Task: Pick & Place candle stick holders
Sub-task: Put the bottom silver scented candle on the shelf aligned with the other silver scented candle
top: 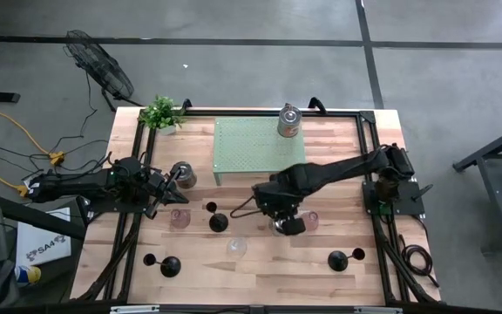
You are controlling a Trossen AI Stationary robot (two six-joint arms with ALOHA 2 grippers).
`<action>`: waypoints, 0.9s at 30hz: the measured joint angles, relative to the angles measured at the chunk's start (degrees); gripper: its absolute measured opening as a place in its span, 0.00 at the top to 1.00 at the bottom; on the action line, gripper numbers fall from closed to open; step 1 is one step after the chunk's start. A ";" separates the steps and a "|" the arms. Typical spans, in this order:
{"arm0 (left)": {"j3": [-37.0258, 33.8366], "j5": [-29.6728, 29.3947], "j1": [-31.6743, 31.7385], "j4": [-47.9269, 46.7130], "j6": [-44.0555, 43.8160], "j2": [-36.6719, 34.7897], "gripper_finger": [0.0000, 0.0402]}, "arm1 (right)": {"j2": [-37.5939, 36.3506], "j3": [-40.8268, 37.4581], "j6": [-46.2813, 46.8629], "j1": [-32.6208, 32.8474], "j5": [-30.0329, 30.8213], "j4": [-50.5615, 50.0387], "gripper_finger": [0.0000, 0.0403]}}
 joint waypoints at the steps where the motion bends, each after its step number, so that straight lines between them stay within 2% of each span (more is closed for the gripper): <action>1: 0.00 0.00 -0.01 0.00 0.00 -0.01 1.00 | -0.02 1.10 -0.34 -0.45 0.05 -0.58 0.99; 15: 0.00 0.00 0.01 0.00 0.00 -0.01 1.00 | -0.15 15.40 -5.57 -9.23 1.70 -7.87 0.99; 27: 0.00 0.00 0.01 0.00 0.00 -0.01 1.00 | -0.23 20.93 -10.85 -17.32 4.46 -7.85 0.99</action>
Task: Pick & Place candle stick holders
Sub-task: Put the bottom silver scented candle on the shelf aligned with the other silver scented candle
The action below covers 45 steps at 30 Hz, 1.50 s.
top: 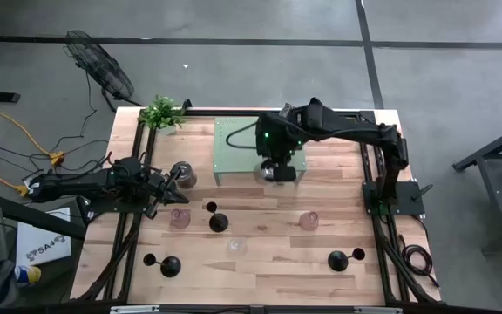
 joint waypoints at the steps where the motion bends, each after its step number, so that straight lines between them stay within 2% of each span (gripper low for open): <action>1: 0.00 0.00 0.00 0.00 0.00 0.02 1.00 | 0.01 0.00 -0.34 -0.72 -0.02 0.11 0.99; 14: 0.00 0.02 -0.02 -0.03 0.00 0.02 1.00 | 3.67 0.02 -6.73 -7.33 -0.05 7.91 0.99; 22: 0.00 0.00 -0.02 -0.07 0.00 0.02 1.00 | 5.22 0.02 -11.53 -10.20 4.35 12.66 0.99; 29: 0.00 0.00 -0.02 -0.02 0.00 0.02 1.00 | 6.31 0.02 -13.92 -12.62 4.35 16.67 0.99; 33: 0.00 0.00 0.00 -0.03 0.00 0.02 1.00 | 6.69 0.02 -14.99 -13.81 4.64 16.72 0.99; 37: 0.00 0.00 -0.01 -0.02 0.00 0.02 1.00 | 7.20 0.02 -16.92 -14.68 8.28 17.21 0.99; 45: 0.00 0.00 -0.02 -0.02 0.00 0.02 1.00 | 7.48 0.02 -19.27 -16.54 8.67 18.42 0.99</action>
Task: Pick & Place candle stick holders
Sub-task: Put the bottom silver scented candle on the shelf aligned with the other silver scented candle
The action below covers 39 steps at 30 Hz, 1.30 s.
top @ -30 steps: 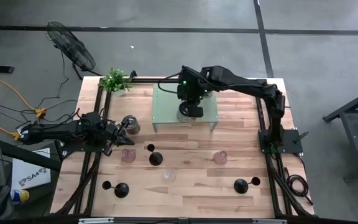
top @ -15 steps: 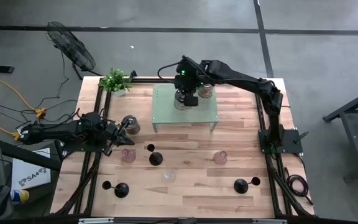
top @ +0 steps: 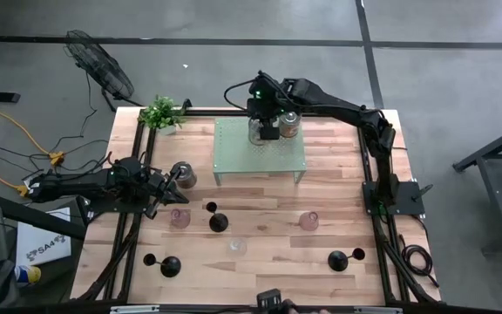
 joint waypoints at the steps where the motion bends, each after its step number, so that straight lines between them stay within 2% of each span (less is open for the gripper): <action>1: 0.00 0.00 0.02 0.00 0.00 0.00 1.00 | 0.00 0.00 -0.46 -0.32 0.00 0.30 0.99; 14: 0.00 0.00 0.02 0.00 0.00 0.00 1.00 | -0.07 0.00 -2.20 -3.76 0.17 -0.02 0.99; 39: 0.00 0.00 0.02 0.00 0.01 0.00 1.00 | -0.22 -0.02 -2.64 -3.72 -0.15 -2.09 0.99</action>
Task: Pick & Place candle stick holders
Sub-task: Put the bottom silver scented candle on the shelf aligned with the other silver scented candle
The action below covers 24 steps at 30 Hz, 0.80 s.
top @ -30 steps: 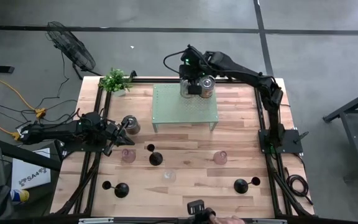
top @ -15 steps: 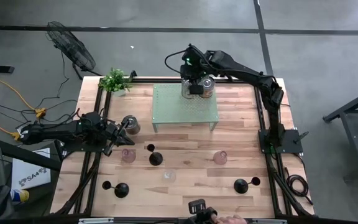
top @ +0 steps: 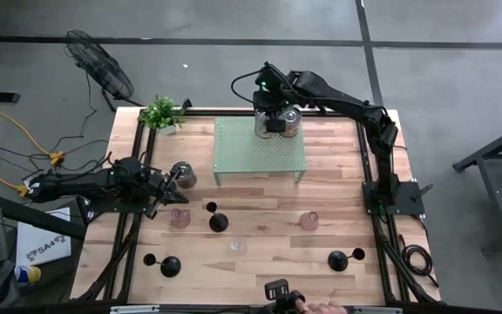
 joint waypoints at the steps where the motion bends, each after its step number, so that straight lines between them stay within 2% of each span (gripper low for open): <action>1: 0.00 0.00 0.00 0.01 -0.01 0.00 1.00 | 0.00 0.00 0.00 0.00 0.00 0.02 0.99; 12: 0.00 0.00 -0.02 0.00 -0.01 0.00 1.00 | 0.00 0.00 -0.68 0.02 0.07 0.09 0.98; 24: 0.00 0.00 0.00 0.02 -0.01 0.00 1.00 | -0.20 -0.04 -0.68 0.02 0.10 2.08 0.71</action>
